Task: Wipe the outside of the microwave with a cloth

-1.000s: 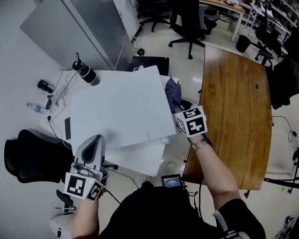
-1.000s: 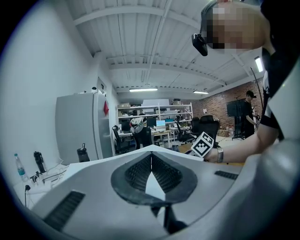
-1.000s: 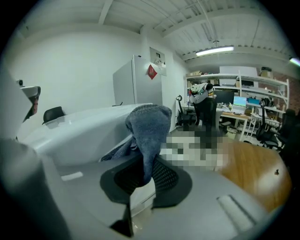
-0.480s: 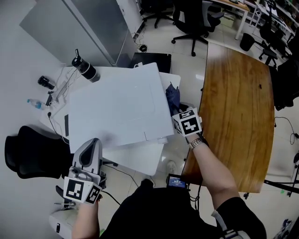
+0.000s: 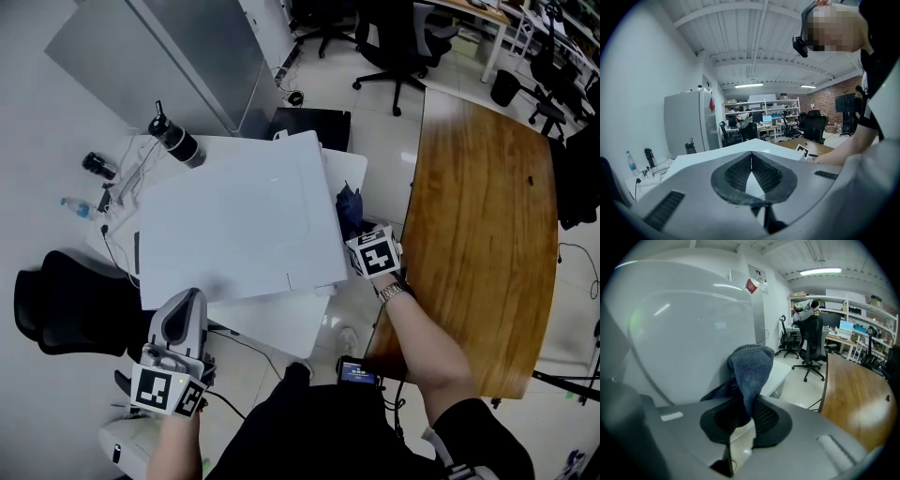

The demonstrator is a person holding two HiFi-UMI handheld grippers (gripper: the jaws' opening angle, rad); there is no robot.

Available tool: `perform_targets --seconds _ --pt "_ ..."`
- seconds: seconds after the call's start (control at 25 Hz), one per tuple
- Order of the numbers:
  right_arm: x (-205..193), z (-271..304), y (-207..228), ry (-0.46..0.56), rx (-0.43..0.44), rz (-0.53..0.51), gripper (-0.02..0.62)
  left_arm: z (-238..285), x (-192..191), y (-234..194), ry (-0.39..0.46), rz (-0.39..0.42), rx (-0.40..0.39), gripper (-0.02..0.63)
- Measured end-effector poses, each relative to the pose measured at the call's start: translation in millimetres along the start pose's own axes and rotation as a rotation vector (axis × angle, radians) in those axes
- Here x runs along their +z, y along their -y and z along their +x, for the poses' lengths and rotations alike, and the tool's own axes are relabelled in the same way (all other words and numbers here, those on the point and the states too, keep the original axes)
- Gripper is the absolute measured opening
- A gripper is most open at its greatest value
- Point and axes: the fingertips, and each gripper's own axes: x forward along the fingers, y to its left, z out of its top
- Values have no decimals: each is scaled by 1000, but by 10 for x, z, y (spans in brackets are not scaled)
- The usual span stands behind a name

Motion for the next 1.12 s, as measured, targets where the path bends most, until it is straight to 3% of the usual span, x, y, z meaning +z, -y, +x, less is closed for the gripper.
perform_targets --seconds 0.52,1.12 --pt "-351 142 121 -107 -5 20 44 -113 -38 50 -11 -2 52 6" --pt "-197 -551 214 -39 -116 17 44 -329 1 20 72 -38 19 6"
